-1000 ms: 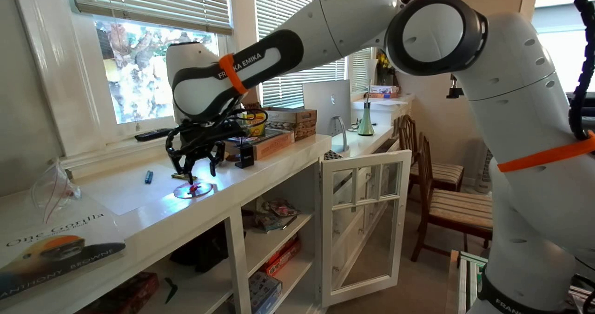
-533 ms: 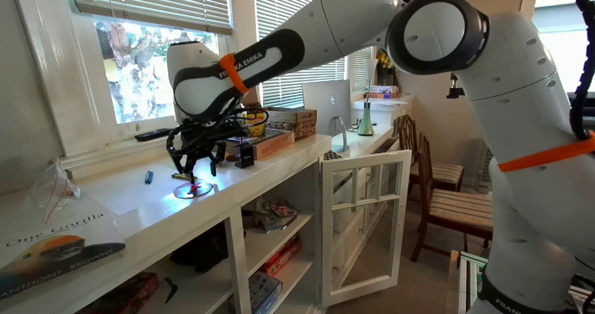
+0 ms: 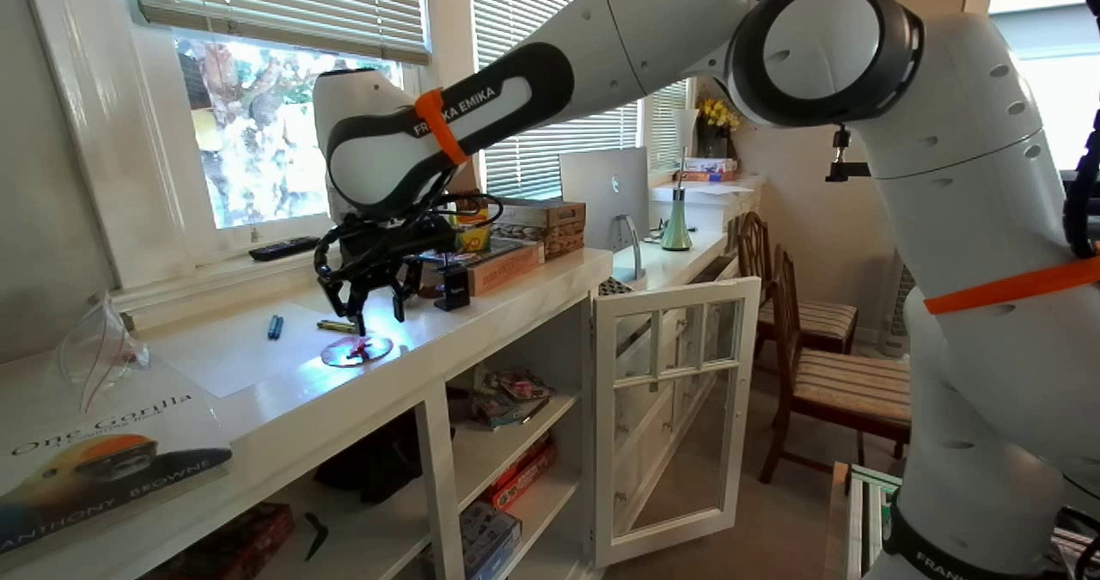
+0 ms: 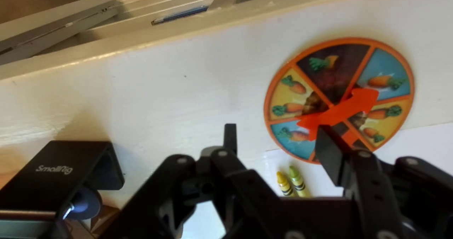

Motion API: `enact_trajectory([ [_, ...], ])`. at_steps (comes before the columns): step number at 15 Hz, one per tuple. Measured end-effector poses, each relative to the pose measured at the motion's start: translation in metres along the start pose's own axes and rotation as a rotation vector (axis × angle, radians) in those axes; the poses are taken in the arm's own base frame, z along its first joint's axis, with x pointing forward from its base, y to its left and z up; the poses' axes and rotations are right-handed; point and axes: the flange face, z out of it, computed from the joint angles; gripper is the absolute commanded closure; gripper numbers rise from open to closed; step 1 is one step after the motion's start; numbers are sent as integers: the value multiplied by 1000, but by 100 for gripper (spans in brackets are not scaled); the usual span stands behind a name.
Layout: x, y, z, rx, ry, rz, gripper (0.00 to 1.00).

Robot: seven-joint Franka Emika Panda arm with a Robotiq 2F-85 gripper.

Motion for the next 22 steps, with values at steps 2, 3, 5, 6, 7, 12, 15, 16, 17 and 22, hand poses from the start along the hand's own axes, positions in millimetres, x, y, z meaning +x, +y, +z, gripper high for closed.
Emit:
enact_trajectory([
  [2, -2, 0, -2, -1, 0, -3, 36],
  [3, -3, 0, -2, -2, 0, -5, 31],
  [5, -5, 1, -2, -7, -2, -9, 19],
  [6, -6, 1, -1, -9, -2, -11, 7],
  [7, -7, 0, -1, -10, -2, -13, 2],
  [12, -9, -4, -2, -7, -2, -18, 0],
  [15, -12, -10, -3, -1, -3, -5, 0],
  [16, -13, -12, -3, 2, -5, 3, 0],
  [17, -14, -14, -2, 5, -6, 11, 0],
  [22, -11, -22, 5, 50, 11, 48, 0],
])
